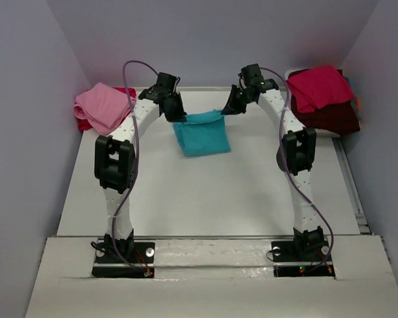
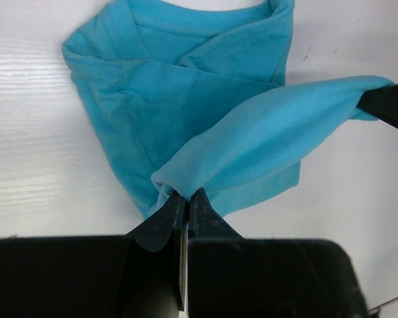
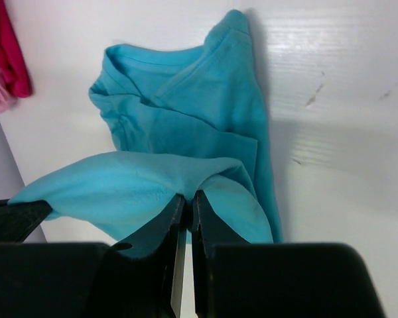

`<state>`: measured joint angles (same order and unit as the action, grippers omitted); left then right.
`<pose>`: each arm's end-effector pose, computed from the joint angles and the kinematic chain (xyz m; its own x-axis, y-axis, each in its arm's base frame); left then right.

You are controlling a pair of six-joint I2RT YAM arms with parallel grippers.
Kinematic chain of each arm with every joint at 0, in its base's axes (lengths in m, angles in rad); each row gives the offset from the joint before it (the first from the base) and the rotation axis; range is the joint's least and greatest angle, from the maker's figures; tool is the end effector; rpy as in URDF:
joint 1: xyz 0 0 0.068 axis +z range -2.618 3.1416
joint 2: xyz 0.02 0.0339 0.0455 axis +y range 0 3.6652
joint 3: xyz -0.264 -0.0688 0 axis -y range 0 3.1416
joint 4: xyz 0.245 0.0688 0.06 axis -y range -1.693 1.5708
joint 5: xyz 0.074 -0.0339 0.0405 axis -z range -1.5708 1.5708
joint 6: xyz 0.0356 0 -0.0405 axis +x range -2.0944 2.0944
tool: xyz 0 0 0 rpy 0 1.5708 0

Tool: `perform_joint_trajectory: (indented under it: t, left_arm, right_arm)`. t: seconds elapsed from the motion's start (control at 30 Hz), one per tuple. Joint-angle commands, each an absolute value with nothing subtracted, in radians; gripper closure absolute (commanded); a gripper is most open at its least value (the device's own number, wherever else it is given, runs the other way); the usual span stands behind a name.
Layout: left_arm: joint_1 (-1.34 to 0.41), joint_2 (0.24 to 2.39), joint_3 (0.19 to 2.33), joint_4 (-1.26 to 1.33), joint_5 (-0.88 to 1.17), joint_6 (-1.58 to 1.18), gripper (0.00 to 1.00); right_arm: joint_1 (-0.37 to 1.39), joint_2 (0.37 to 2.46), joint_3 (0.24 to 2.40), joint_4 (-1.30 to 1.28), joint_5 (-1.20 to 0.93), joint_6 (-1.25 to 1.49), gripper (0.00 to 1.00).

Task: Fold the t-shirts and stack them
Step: Fold the long partially folded tshirt into a neat square

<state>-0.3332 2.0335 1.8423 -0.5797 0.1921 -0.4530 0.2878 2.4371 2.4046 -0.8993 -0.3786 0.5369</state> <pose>0.4400 -0.1595 0.2862 -0.7892 -0.1815 -0.5867 0.1168 0.8935 -0.4335 0.5062 0.1636 0.2505 -0.9044 0.2279 -0.3607 -0.0146 0.8284 0.5600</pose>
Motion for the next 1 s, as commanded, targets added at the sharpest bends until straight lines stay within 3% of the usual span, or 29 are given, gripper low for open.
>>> perform_joint_trajectory:
  t: [0.0,0.03,0.07,0.1,0.13,0.17,0.2,0.27,0.33,0.37,0.63,0.8,0.87,0.93,0.97]
  left_arm:
    - [-0.308,2.065,1.91,-0.535,0.089,-0.448,0.94]
    - [-0.308,2.071,1.911,-0.532,0.069,-0.448,0.94]
    - [-0.299,2.077,1.908,-0.516,0.054,-0.457,0.89]
    - [-0.299,2.083,1.905,-0.506,0.022,-0.466,0.81]
    - [-0.299,2.085,1.901,-0.494,0.011,-0.474,0.69]
    - [-0.299,2.086,1.895,-0.471,0.006,-0.486,0.51]
    - [-0.299,2.092,1.893,-0.463,-0.029,-0.492,0.46]
    - [-0.299,2.12,1.904,-0.453,-0.035,-0.5,0.17]
    - [-0.29,2.17,1.965,-0.478,-0.038,-0.508,0.1]
    - [-0.29,2.181,1.98,-0.494,-0.04,-0.509,0.01]
    - [-0.322,2.132,1.994,-0.552,-0.022,-0.5,0.01]
    - [-0.357,2.028,1.853,-0.525,-0.006,-0.497,0.01]
    - [-0.357,2.005,1.838,-0.529,0.05,-0.497,0.01]
    - [-0.382,1.997,1.839,-0.563,0.057,-0.491,0.01]
    - [-0.382,1.987,1.836,-0.571,0.052,-0.486,0.01]
  right_arm:
    - [0.279,2.5,2.517,-0.81,-0.391,0.56,0.75]
    - [0.279,2.5,2.529,-0.814,-0.396,0.56,0.66]
    - [0.279,2.525,2.536,-0.816,-0.402,0.557,0.5]
    - [0.279,2.528,2.528,-0.816,-0.408,0.552,0.44]
    - [0.279,2.526,2.511,-0.81,-0.41,0.548,0.38]
    - [0.279,2.507,2.488,-0.801,-0.407,0.542,0.29]
    - [0.279,2.493,2.44,-0.775,-0.399,0.528,0.22]
    - [0.279,2.476,2.419,-0.772,-0.39,0.515,0.0]
    - [0.279,2.47,2.442,-0.807,-0.384,0.5,0.0]
    - [0.279,2.465,2.445,-0.818,-0.387,0.497,0.0]
    - [0.279,2.335,2.27,-0.845,-0.385,0.465,0.02]
    - [0.279,2.257,2.107,-0.804,-0.434,0.482,0.1]
    - [0.279,2.235,2.073,-0.802,-0.451,0.486,0.17]
    - [0.279,2.211,2.034,-0.799,-0.462,0.489,0.31]
    - [0.279,2.201,2.019,-0.792,-0.474,0.495,0.42]
